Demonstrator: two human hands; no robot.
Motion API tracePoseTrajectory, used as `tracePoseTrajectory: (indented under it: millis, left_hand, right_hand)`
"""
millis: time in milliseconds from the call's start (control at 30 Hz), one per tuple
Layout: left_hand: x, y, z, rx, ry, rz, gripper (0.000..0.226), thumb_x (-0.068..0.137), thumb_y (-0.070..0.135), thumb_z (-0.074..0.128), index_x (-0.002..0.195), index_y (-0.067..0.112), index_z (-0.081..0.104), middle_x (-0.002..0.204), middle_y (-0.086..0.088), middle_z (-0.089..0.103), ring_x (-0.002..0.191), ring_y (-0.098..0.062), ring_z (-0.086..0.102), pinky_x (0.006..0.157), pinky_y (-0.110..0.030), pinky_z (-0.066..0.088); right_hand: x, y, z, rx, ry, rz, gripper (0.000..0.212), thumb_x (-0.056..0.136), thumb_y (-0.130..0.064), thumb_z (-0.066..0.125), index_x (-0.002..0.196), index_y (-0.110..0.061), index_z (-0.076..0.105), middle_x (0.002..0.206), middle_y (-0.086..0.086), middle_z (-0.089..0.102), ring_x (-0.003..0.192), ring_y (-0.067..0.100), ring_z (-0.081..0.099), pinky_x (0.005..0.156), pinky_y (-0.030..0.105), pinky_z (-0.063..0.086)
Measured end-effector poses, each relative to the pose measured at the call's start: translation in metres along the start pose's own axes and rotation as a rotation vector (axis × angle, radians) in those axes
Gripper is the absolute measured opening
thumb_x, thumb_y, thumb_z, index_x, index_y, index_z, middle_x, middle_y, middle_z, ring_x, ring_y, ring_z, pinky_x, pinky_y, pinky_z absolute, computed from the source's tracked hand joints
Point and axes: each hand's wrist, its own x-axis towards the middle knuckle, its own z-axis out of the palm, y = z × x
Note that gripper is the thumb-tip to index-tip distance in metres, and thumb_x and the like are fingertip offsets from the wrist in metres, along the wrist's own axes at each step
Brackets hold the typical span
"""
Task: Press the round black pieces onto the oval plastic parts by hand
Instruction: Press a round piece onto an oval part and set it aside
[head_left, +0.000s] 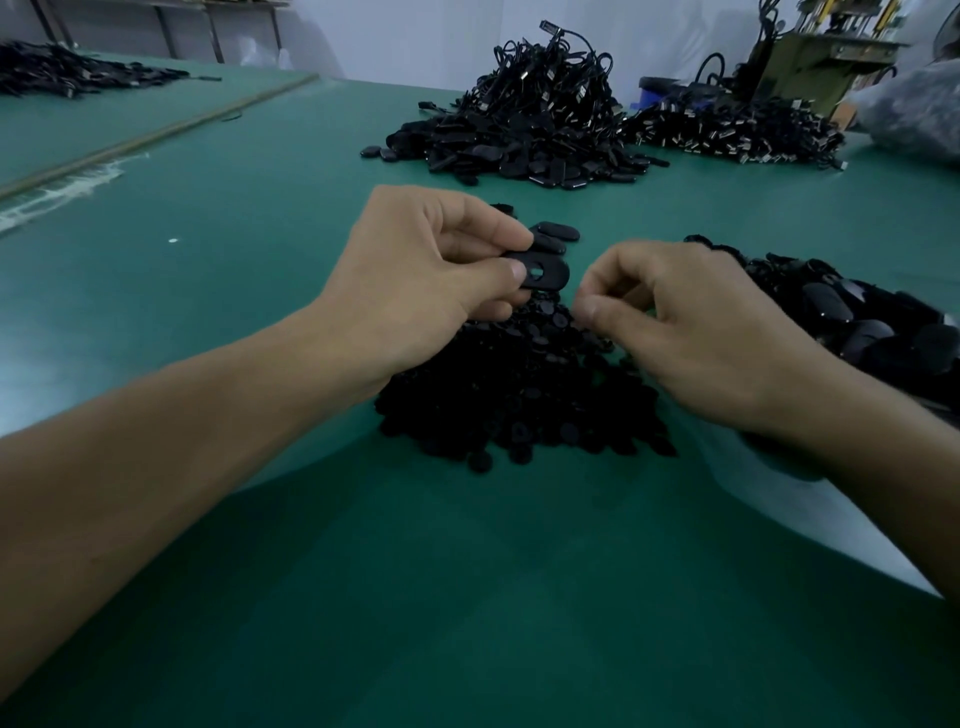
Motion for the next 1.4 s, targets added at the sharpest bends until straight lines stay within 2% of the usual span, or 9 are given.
tracePoseTrajectory:
  millis: [100, 267, 400, 467, 667, 833, 1067, 1267, 1400]
  left_hand:
    - [0.0, 0.001, 0.001, -0.006, -0.003, -0.004, 0.019, 0.087, -0.005, 0.072, 0.088, 0.015, 0.072, 0.077, -0.003, 0.077, 0.075, -0.016, 0.076, 0.067, -0.022, 0.06]
    - [-0.002, 0.002, 0.002, -0.017, -0.003, -0.007, 0.02, 0.086, -0.006, 0.071, 0.088, 0.013, 0.072, 0.074, -0.002, 0.077, 0.074, -0.016, 0.076, 0.068, -0.021, 0.059]
    - [-0.002, 0.003, 0.003, -0.033, 0.001, -0.014, 0.02, 0.085, -0.008, 0.072, 0.087, 0.012, 0.071, 0.075, -0.005, 0.077, 0.073, -0.017, 0.076, 0.067, -0.022, 0.06]
    - [-0.003, 0.004, 0.004, -0.042, -0.001, -0.017, 0.02, 0.085, -0.008, 0.072, 0.087, 0.012, 0.071, 0.076, -0.006, 0.077, 0.073, -0.017, 0.077, 0.067, -0.022, 0.06]
    - [-0.004, 0.006, 0.006, -0.079, -0.012, -0.016, 0.018, 0.084, -0.009, 0.073, 0.087, 0.009, 0.07, 0.074, -0.006, 0.076, 0.072, -0.018, 0.076, 0.066, -0.023, 0.06]
    - [-0.006, 0.008, 0.009, -0.101, -0.024, 0.003, 0.017, 0.083, -0.008, 0.074, 0.088, 0.007, 0.07, 0.075, -0.006, 0.077, 0.072, -0.019, 0.076, 0.066, -0.023, 0.06]
    - [-0.007, 0.009, 0.011, -0.074, -0.034, 0.031, 0.017, 0.083, -0.007, 0.074, 0.09, 0.008, 0.072, 0.078, -0.009, 0.077, 0.074, -0.02, 0.077, 0.068, -0.026, 0.061]
    - [-0.006, 0.007, 0.01, 0.068, -0.019, 0.102, 0.023, 0.082, -0.004, 0.076, 0.086, 0.018, 0.073, 0.077, -0.004, 0.077, 0.073, -0.019, 0.076, 0.073, -0.031, 0.063]
    - [-0.008, 0.008, 0.012, 0.245, -0.039, 0.229, 0.028, 0.081, 0.0, 0.075, 0.086, 0.027, 0.072, 0.078, 0.01, 0.075, 0.072, -0.003, 0.073, 0.074, -0.019, 0.058]
  right_hand:
    - [-0.002, -0.004, -0.002, 0.136, 0.051, -0.006, 0.014, 0.101, -0.023, 0.055, 0.087, -0.027, 0.056, 0.077, -0.008, 0.071, 0.07, 0.0, 0.066, 0.063, 0.014, 0.05]
    - [-0.003, -0.007, -0.004, 0.275, 0.108, -0.013, 0.01, 0.091, -0.019, 0.072, 0.084, -0.025, 0.068, 0.075, -0.004, 0.074, 0.069, 0.01, 0.071, 0.071, 0.026, 0.059]
    - [-0.004, -0.007, -0.007, 0.428, 0.109, -0.009, 0.019, 0.088, -0.007, 0.074, 0.099, -0.022, 0.07, 0.078, -0.007, 0.077, 0.072, 0.007, 0.074, 0.072, 0.02, 0.059]
    - [-0.003, -0.007, -0.007, 0.476, 0.129, -0.01, 0.017, 0.087, -0.005, 0.075, 0.096, -0.019, 0.072, 0.077, -0.004, 0.077, 0.072, 0.01, 0.074, 0.071, 0.021, 0.06]
    - [-0.003, -0.009, -0.004, 0.448, 0.227, -0.05, 0.012, 0.085, -0.017, 0.079, 0.086, -0.028, 0.077, 0.071, -0.015, 0.073, 0.061, -0.004, 0.062, 0.061, 0.008, 0.046]
    - [-0.002, -0.01, -0.002, 0.408, 0.261, -0.028, 0.015, 0.087, -0.014, 0.076, 0.087, -0.03, 0.076, 0.073, -0.008, 0.074, 0.066, 0.002, 0.066, 0.063, 0.013, 0.05]
    - [-0.005, -0.014, -0.003, 0.342, 0.257, -0.036, 0.017, 0.086, -0.01, 0.076, 0.085, -0.026, 0.07, 0.075, -0.005, 0.072, 0.07, 0.009, 0.07, 0.071, 0.028, 0.06]
    - [-0.005, -0.014, -0.005, 0.321, 0.218, -0.053, 0.028, 0.086, -0.011, 0.076, 0.091, -0.029, 0.054, 0.08, -0.009, 0.073, 0.065, 0.008, 0.068, 0.066, 0.027, 0.059]
    - [-0.006, -0.015, -0.004, 0.249, 0.224, -0.075, 0.035, 0.087, -0.014, 0.076, 0.087, -0.034, 0.047, 0.082, -0.012, 0.072, 0.063, 0.004, 0.065, 0.061, 0.022, 0.055]
